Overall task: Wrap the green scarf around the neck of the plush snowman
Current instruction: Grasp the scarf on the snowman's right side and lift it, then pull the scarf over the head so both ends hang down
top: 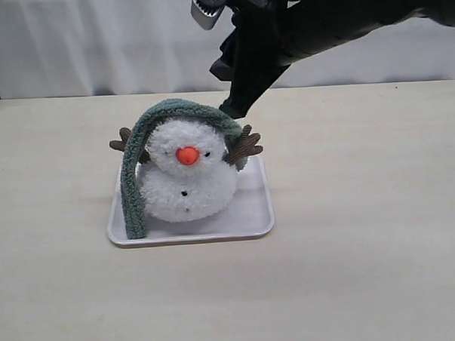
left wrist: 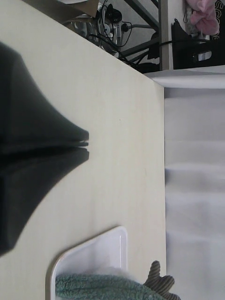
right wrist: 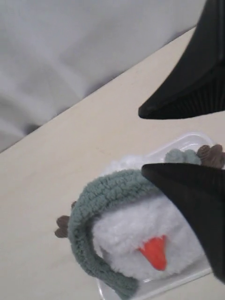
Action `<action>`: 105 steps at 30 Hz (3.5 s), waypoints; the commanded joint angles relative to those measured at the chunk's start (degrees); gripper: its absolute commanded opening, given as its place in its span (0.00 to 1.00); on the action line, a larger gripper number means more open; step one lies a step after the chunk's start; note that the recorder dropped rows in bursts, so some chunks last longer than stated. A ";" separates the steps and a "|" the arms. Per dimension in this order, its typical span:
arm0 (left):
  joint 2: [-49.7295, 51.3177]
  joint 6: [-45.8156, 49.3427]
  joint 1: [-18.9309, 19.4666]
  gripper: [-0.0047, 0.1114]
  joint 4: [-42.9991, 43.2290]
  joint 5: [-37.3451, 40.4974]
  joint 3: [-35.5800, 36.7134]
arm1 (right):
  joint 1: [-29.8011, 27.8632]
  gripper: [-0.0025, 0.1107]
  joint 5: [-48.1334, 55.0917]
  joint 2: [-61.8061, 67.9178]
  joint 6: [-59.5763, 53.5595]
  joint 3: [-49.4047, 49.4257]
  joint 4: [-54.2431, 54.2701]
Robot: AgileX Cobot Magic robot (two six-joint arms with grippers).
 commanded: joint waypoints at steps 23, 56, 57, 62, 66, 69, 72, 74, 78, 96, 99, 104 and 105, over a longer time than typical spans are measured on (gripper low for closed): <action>-0.16 0.00 0.02 0.04 -0.17 -0.69 0.14 | 0.01 0.40 -8.70 10.83 -10.28 4.86 -4.97; -0.16 0.00 0.02 0.04 -0.17 -0.69 0.14 | 0.01 0.06 15.72 3.18 24.61 -8.95 -2.73; -0.16 0.00 0.02 0.04 -0.17 -0.69 0.14 | 0.01 0.06 16.30 3.18 24.61 -9.42 -1.66; -0.16 0.00 0.02 0.04 -0.17 -0.69 0.14 | 0.01 0.06 16.91 3.18 24.51 -11.33 -0.46; -0.16 0.00 0.02 0.04 -0.17 -0.69 0.14 | 0.01 0.06 17.14 3.18 24.51 -12.21 -0.46; -0.16 0.00 0.02 0.04 -0.17 -0.69 0.14 | 0.01 0.06 17.55 3.18 25.54 -12.76 0.31; -0.16 0.00 0.02 0.04 -0.17 -0.69 0.14 | 0.01 0.06 18.93 3.21 25.84 -12.76 2.77; -0.16 0.00 0.02 0.04 -0.17 -0.69 0.14 | 0.32 0.06 20.77 3.59 25.84 -12.76 4.15; -0.16 0.00 0.02 0.04 -0.17 -0.69 0.14 | 1.51 0.06 25.53 4.83 25.84 -12.76 3.63; -0.16 0.00 0.02 0.04 -0.17 -0.69 0.14 | 2.05 0.06 10.75 10.06 31.47 -13.17 -1.71; -0.16 0.00 0.02 0.04 -0.17 -0.69 0.14 | 1.94 0.06 9.64 10.06 31.38 -13.35 -2.40; -0.16 0.00 0.02 0.04 -0.17 -0.69 0.14 | 1.94 0.06 12.35 10.46 39.46 -13.13 -11.63; -0.16 0.00 0.02 0.04 -0.17 -0.69 0.14 | 1.94 0.06 13.32 10.51 40.56 -13.13 -13.26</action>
